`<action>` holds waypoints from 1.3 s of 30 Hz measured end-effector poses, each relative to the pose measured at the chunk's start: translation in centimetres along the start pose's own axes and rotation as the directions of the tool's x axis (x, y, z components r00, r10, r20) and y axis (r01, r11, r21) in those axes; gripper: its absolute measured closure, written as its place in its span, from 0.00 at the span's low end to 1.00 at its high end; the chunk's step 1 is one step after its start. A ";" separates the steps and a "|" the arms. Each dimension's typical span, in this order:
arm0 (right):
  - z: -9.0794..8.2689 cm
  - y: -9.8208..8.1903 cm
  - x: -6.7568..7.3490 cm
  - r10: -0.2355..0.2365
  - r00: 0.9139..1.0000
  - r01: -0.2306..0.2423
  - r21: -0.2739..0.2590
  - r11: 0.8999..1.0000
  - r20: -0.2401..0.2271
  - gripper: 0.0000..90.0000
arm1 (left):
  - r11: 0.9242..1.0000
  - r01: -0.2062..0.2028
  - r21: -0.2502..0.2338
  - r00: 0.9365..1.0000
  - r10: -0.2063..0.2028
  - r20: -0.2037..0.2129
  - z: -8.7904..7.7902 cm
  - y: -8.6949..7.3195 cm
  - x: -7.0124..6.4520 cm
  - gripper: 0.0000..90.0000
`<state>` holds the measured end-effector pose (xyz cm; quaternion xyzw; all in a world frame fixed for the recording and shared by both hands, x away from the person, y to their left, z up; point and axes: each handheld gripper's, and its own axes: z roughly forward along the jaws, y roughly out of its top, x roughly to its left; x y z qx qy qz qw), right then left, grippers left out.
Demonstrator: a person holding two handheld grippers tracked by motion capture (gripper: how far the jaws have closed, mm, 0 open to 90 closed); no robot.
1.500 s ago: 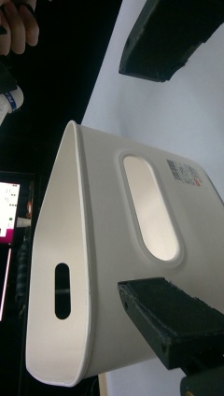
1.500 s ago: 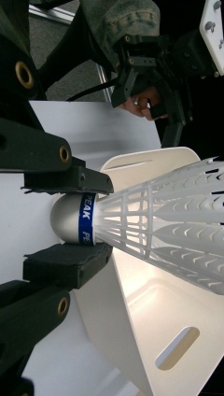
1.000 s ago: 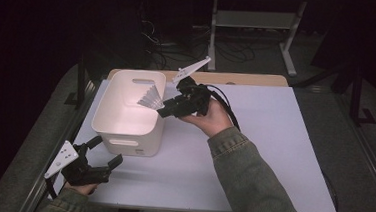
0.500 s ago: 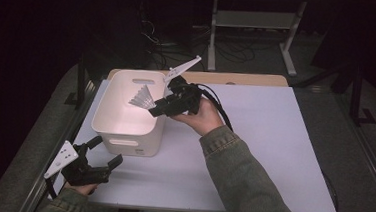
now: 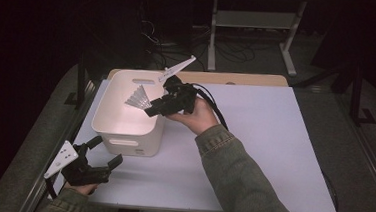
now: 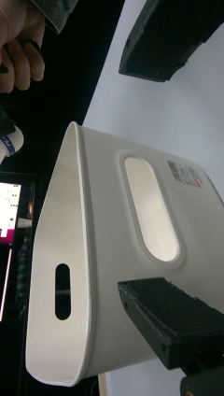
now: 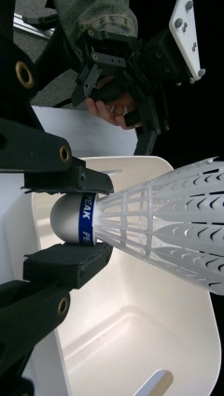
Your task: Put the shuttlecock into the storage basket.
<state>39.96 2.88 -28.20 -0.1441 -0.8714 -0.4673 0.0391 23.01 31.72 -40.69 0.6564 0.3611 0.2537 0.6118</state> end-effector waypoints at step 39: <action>4.5 0.5 -0.4 -0.006 0.999 0.010 0.104 0.995 -0.038 0.71 | 1.000 0.016 0.005 1.000 -0.016 -0.001 0.0 0.0 -0.1 0.00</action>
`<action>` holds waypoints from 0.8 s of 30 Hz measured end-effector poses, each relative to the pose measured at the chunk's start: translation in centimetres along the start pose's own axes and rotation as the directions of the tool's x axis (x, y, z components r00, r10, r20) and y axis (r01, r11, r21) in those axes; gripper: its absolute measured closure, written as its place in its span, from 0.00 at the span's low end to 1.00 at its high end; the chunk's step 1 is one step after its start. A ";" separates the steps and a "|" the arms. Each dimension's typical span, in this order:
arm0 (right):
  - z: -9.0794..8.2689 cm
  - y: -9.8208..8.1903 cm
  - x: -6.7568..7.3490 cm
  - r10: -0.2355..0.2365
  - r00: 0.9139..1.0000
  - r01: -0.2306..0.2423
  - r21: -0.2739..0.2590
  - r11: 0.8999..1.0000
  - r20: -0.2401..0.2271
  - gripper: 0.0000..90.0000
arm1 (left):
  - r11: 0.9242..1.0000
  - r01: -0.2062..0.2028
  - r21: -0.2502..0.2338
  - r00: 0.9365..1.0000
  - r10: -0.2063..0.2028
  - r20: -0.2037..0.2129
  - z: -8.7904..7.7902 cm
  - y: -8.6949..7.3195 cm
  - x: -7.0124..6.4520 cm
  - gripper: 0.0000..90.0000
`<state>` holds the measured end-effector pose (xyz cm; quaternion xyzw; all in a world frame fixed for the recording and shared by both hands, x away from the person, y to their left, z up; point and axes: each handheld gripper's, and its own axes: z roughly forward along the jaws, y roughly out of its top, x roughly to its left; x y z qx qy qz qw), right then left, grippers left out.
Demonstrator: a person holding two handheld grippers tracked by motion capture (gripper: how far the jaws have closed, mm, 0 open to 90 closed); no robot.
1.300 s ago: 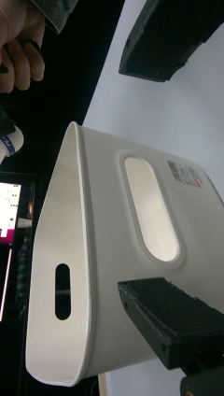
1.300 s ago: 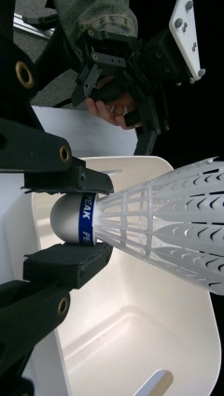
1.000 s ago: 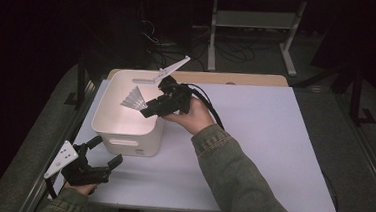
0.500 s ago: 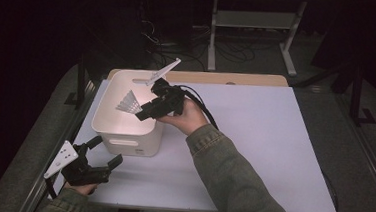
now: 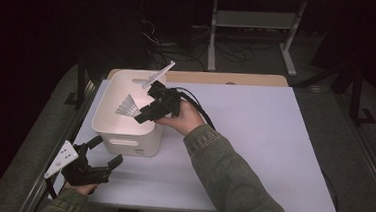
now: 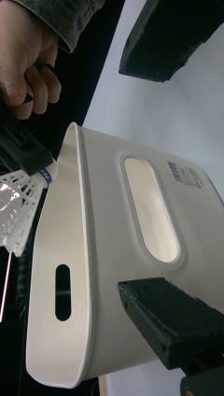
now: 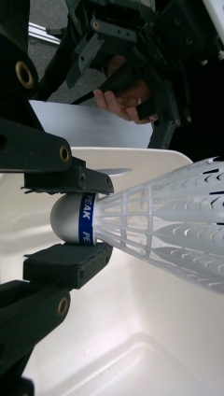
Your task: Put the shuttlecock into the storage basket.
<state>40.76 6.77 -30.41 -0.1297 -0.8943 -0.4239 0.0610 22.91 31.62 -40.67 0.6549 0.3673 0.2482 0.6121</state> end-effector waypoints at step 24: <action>1.8 -0.1 -0.6 0.047 0.999 -0.046 0.079 0.996 -0.018 0.47 | 1.000 0.001 0.004 1.000 -0.001 0.000 0.0 0.0 0.0 0.00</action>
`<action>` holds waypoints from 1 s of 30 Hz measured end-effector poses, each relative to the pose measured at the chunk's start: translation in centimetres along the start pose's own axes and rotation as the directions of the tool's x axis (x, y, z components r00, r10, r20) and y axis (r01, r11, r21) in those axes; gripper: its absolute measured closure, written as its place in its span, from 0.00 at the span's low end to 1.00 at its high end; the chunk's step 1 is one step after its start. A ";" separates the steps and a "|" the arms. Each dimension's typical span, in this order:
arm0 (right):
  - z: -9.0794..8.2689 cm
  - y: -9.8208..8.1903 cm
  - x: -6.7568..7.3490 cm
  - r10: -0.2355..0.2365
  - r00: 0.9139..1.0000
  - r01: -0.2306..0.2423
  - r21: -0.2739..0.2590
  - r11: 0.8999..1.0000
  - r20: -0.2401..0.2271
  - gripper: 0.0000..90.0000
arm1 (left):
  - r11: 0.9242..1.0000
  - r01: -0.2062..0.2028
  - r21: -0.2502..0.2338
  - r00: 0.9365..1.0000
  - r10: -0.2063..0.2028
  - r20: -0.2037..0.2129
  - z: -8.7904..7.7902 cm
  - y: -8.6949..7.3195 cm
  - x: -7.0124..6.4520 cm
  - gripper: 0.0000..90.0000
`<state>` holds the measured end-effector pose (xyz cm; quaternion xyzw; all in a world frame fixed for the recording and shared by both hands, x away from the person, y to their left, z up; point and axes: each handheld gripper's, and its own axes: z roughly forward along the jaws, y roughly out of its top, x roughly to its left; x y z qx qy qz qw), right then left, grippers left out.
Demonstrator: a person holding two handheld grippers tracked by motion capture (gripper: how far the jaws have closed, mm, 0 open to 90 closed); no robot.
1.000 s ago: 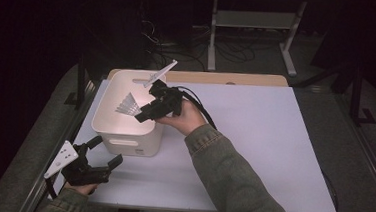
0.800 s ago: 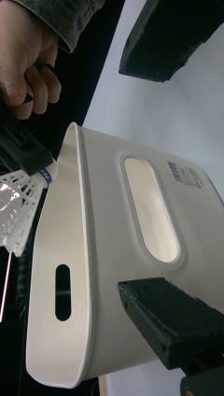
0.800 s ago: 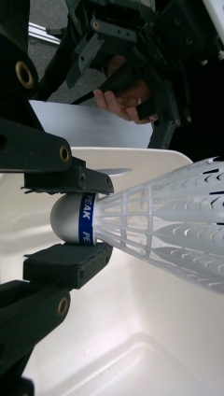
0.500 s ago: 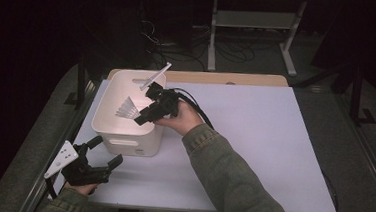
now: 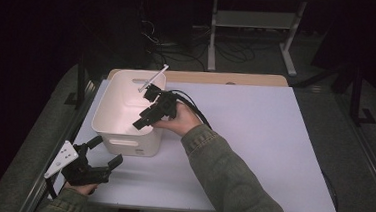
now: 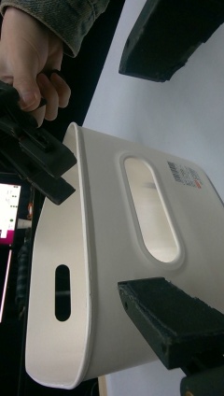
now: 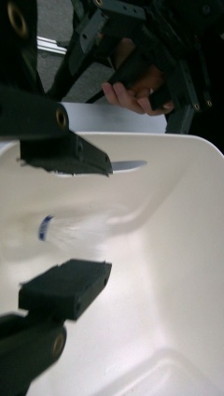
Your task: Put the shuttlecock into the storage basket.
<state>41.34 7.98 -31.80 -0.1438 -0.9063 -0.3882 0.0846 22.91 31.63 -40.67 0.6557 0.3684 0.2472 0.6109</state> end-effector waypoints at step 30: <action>-5.8 -1.5 0.0 0.039 0.987 -0.017 -0.143 0.990 0.155 0.00 | 1.000 -0.010 0.002 1.000 0.010 0.004 0.0 0.0 0.0 0.00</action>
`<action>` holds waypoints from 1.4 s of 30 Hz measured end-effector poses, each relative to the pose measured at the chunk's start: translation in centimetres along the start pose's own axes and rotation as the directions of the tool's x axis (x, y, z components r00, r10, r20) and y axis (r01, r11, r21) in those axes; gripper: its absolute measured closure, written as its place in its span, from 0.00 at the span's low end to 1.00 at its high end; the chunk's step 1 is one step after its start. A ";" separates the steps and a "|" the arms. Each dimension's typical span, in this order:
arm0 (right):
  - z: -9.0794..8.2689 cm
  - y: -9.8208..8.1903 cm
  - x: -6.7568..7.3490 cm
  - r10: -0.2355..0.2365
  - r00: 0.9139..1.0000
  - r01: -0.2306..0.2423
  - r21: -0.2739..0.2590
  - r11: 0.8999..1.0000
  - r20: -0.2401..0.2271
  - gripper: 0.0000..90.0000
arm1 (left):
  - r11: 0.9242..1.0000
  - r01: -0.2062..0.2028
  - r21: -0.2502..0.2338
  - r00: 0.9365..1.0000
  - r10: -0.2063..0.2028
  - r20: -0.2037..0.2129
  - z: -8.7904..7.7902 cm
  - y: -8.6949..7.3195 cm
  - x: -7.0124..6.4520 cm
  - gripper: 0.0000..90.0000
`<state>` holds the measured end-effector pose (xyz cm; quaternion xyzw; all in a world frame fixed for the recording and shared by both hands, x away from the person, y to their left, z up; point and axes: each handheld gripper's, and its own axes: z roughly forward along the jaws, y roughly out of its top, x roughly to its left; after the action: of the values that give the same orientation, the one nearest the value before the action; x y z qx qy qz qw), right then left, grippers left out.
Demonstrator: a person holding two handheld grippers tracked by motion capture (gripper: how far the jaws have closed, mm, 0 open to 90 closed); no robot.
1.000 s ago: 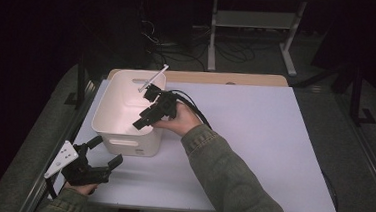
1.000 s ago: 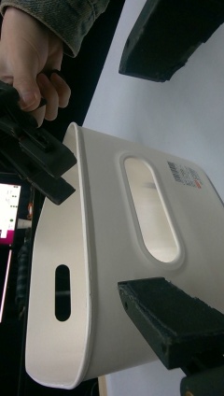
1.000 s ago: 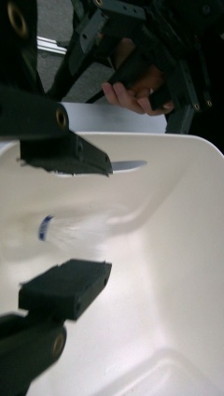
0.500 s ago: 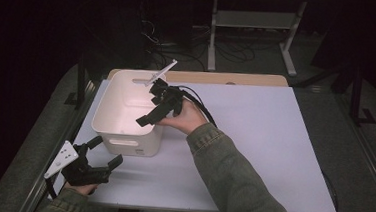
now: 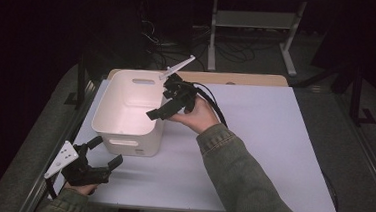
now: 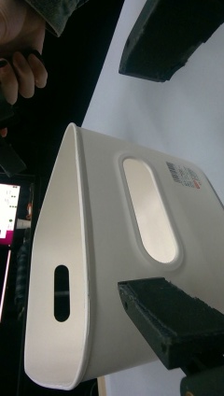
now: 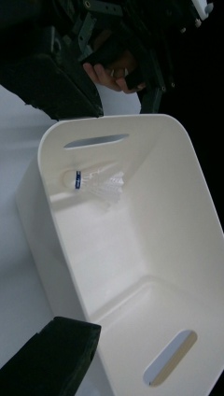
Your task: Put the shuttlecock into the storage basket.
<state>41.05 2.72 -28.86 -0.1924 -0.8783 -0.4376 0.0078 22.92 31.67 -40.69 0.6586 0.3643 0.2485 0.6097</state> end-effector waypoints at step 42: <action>-7.2 -5.9 -2.4 0.084 0.993 -0.075 -0.094 0.993 0.088 0.00 | 1.000 0.001 -0.005 1.000 -0.001 -0.004 0.0 0.0 -0.1 0.00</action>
<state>40.13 -6.87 -29.39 -0.2473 -0.8488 -0.4668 -0.0238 22.91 31.59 -40.71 0.6564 0.3651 0.2503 0.6109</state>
